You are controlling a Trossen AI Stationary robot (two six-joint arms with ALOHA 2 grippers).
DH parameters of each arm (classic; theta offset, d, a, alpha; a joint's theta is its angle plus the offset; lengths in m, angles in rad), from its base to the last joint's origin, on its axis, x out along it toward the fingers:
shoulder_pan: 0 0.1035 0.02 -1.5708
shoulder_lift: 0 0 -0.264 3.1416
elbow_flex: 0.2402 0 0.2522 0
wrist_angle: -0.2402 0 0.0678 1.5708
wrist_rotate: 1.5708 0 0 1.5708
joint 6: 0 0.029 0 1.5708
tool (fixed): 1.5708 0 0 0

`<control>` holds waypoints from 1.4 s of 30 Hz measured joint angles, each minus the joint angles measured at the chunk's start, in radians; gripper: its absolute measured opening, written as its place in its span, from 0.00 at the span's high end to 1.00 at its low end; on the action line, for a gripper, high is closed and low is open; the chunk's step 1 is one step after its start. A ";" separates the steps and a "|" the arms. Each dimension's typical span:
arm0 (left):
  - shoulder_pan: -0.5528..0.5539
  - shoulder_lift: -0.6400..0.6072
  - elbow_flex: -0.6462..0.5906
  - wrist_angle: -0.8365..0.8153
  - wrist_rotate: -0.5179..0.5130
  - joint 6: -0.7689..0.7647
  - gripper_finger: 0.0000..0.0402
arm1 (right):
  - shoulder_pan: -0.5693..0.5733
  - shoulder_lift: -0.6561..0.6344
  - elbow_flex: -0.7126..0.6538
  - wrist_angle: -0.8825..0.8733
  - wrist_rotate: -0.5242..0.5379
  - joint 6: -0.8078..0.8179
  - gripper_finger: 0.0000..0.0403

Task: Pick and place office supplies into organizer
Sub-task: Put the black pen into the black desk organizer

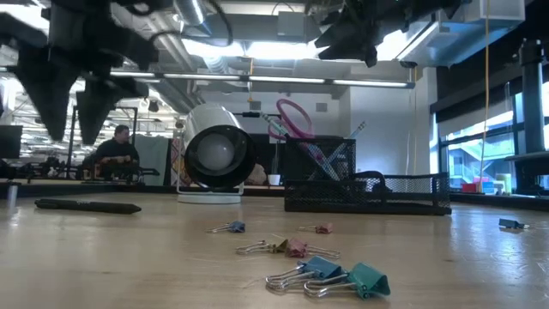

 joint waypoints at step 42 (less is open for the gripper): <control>0.009 0.072 -0.261 0.327 0.044 -0.089 0.68 | 0.001 0.001 0.000 -0.046 -0.001 0.002 0.57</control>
